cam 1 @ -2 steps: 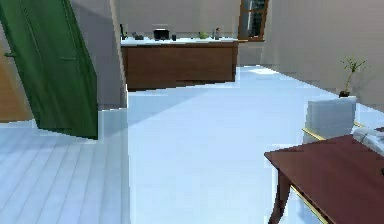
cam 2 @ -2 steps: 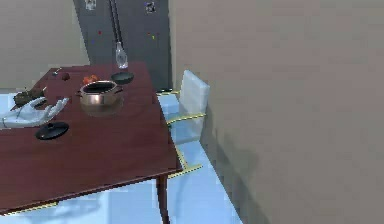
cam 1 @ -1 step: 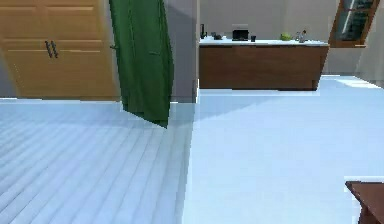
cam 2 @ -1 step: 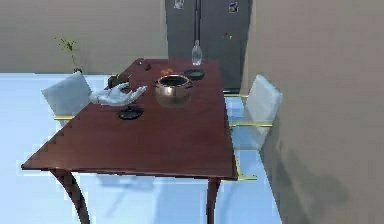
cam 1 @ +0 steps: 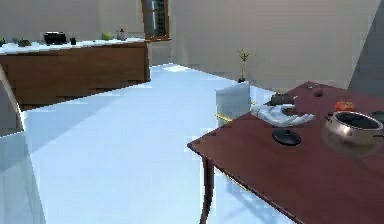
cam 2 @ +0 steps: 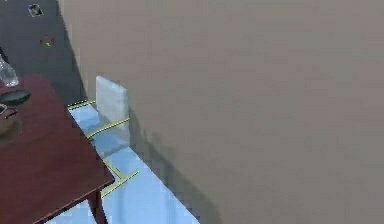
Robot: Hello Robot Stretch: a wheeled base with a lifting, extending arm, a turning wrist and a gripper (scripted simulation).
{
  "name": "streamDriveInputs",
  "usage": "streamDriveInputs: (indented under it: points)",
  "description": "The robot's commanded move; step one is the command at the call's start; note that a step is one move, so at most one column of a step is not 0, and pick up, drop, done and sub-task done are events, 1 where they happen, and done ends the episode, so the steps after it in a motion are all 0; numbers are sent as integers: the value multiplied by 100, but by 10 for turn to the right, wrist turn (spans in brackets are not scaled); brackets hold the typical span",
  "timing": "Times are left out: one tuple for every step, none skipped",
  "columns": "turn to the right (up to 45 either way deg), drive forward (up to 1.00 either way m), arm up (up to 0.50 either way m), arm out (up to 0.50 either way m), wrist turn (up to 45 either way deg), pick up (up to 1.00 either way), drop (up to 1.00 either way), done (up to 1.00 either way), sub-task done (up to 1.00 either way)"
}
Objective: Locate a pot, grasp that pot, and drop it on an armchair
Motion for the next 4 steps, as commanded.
streamDriveInputs:
  points:
    - [450,0,0,0,0,0,0,0,0]
    - [360,0,0,0,0,0,0,0,0]
    - [0,50,0,0,0,0,0,0,0]
    - [-450,0,0,0,0,0,0,0,0]
